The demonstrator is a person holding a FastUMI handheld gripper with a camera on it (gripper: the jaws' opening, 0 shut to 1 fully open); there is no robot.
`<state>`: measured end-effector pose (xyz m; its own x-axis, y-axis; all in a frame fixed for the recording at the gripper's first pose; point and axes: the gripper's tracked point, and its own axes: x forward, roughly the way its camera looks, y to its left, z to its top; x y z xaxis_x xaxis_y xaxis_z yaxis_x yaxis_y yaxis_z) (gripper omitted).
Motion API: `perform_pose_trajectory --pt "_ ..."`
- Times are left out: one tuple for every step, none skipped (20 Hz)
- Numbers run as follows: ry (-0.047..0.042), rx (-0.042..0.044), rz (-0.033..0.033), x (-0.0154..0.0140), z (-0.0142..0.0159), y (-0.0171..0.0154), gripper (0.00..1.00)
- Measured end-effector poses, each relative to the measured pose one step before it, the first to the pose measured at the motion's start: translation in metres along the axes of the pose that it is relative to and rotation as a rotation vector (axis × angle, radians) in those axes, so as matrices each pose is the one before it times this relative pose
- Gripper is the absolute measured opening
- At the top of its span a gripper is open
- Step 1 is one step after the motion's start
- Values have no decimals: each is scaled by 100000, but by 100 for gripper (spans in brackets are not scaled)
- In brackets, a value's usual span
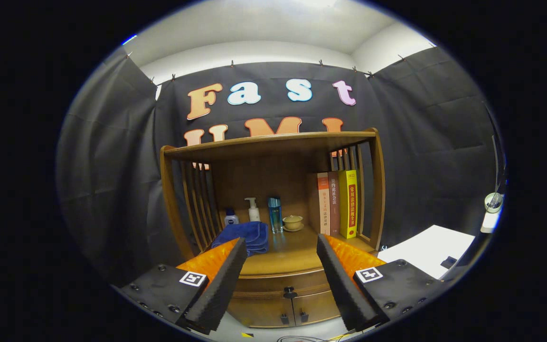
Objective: Pull open the drawer, take out the items inside it, and place them on the countertop above the cabinet.
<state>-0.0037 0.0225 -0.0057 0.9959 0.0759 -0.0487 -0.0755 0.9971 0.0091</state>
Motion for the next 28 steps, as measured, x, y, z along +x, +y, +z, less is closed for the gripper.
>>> perform_pose_trajectory --pt "186 -278 237 106 -287 35 98" --pt "-163 -182 53 218 -203 -2 98" --pt "-682 -232 -85 285 -246 -142 98" --pt "394 -394 46 470 -618 -77 98" --pt "-8 -751 58 385 -767 -103 98" --pt "-1612 -673 662 490 -465 -69 98" --pt "-1778 -585 880 470 -644 144 98" --pt "-1117 -616 507 493 -1146 -41 98" --pt "203 -560 120 506 -1564 -169 98" --pt "1168 166 245 532 -1798 -153 98" --pt "1632 1100 564 483 -1969 52 98" --pt "1321 2030 947 652 -1627 78 98" --pt "1101 1866 606 498 -1675 2 98" --pt "1198 868 24 595 -1482 -153 98" --pt "528 -579 26 514 -1331 -263 98" --pt "1017 -1390 -535 545 -1088 -413 99" --pt "772 -1507 -21 237 -1081 -142 99" --pt "1176 -1273 587 440 -1097 152 99" --pt "1024 -718 212 491 -1085 55 99" --pt "1480 -337 -802 584 -1057 -402 99" --pt "1490 210 -590 477 -1052 -298 99" --pt "1315 432 -565 467 -971 -166 99" --pt "1880 166 -231 536 -1184 -149 99" --pt "2163 -504 9 130 -935 21 99" --pt "2773 -1173 234 243 -1120 95 99" --pt "2890 -1005 573 107 -981 168 99" --pt "2626 -729 1131 205 -1042 351 99" --pt "1897 -1097 368 345 -813 150 99"
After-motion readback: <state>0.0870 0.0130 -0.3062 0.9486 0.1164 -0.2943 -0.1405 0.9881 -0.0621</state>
